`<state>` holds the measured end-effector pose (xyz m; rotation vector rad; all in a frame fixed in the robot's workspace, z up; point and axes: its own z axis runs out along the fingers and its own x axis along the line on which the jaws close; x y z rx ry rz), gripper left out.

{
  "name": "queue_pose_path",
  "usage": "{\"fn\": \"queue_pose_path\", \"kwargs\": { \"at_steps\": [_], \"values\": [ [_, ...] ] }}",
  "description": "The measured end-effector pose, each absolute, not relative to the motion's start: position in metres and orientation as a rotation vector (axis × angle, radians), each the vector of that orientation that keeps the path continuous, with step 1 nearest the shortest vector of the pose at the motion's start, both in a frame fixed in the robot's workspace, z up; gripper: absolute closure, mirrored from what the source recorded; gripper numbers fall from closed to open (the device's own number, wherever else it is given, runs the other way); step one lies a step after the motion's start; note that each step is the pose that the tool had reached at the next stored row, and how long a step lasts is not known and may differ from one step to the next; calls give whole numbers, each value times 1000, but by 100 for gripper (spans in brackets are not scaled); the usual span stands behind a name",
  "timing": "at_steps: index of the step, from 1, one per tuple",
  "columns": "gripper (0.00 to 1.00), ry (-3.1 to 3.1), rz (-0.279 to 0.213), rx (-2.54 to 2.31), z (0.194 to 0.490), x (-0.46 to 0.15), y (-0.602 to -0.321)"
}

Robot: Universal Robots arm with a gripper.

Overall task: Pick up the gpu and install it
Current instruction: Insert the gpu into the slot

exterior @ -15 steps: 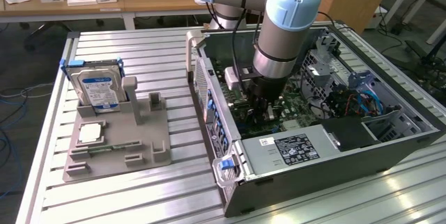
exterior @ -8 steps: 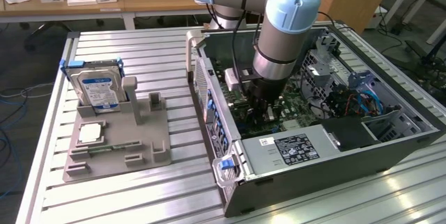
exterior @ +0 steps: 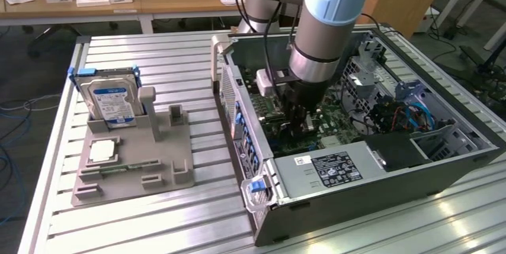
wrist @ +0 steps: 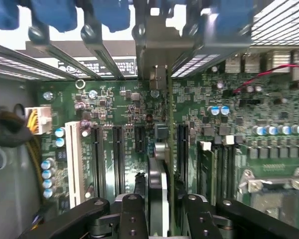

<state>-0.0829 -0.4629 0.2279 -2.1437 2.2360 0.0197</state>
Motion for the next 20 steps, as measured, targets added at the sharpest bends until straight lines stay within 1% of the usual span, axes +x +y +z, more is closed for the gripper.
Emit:
{"fn": "queue_pose_path", "kwargs": {
  "at_steps": [14,20],
  "values": [
    [66,2231,9,-2139,283,-83,-463],
    [67,2231,9,-2139,284,-83,-463]
  ]
}}
